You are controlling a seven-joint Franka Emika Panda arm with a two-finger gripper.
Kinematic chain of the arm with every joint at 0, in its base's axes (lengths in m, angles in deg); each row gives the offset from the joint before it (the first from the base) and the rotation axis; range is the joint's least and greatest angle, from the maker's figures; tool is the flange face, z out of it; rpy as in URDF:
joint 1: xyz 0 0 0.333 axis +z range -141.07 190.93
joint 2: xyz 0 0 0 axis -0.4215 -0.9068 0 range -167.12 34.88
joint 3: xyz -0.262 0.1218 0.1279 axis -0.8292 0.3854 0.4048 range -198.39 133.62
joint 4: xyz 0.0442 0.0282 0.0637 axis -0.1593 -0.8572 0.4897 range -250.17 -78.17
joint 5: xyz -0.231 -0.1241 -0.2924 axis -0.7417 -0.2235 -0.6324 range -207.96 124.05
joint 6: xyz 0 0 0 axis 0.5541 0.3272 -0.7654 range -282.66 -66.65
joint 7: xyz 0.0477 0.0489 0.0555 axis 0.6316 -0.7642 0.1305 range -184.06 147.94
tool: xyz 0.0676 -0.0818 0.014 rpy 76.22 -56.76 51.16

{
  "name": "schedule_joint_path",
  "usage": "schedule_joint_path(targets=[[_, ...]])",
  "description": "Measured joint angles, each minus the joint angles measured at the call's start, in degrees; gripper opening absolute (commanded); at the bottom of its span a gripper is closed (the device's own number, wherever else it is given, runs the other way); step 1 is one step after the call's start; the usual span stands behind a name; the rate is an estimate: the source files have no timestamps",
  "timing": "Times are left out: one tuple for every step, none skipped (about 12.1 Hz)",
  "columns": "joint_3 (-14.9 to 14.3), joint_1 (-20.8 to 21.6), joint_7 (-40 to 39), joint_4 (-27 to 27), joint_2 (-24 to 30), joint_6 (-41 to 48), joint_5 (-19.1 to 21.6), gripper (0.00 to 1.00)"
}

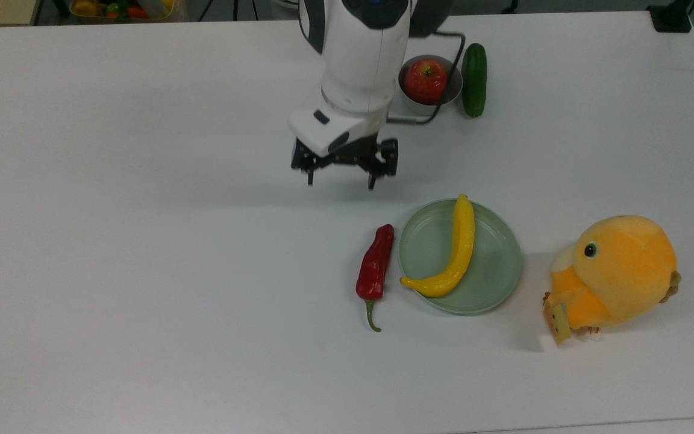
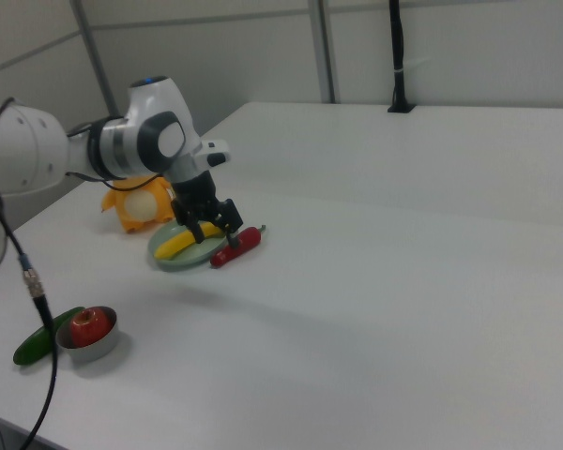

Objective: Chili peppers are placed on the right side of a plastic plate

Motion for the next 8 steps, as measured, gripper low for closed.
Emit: schedule_joint_path(targets=[[0.0,0.0,-1.1,-2.8,3.6,3.3,0.0,1.00],[0.0,0.0,-1.5,-5.8,7.2,5.2,0.0,1.00],[0.0,0.0,-1.5,-8.8,10.4,5.7,0.0,1.00],[0.0,-0.1,-1.5,-11.5,13.2,5.7,0.0,1.00],[-0.1,-0.4,-1.0,-13.4,15.5,5.7,0.4,1.00],[-0.2,-0.9,0.5,-14.5,17.4,5.7,0.6,1.00],[-0.2,-1.4,2.1,-15.0,18.8,5.7,0.7,1.00],[-0.3,-2.0,3.2,-15.2,19.9,5.7,0.9,1.00]])
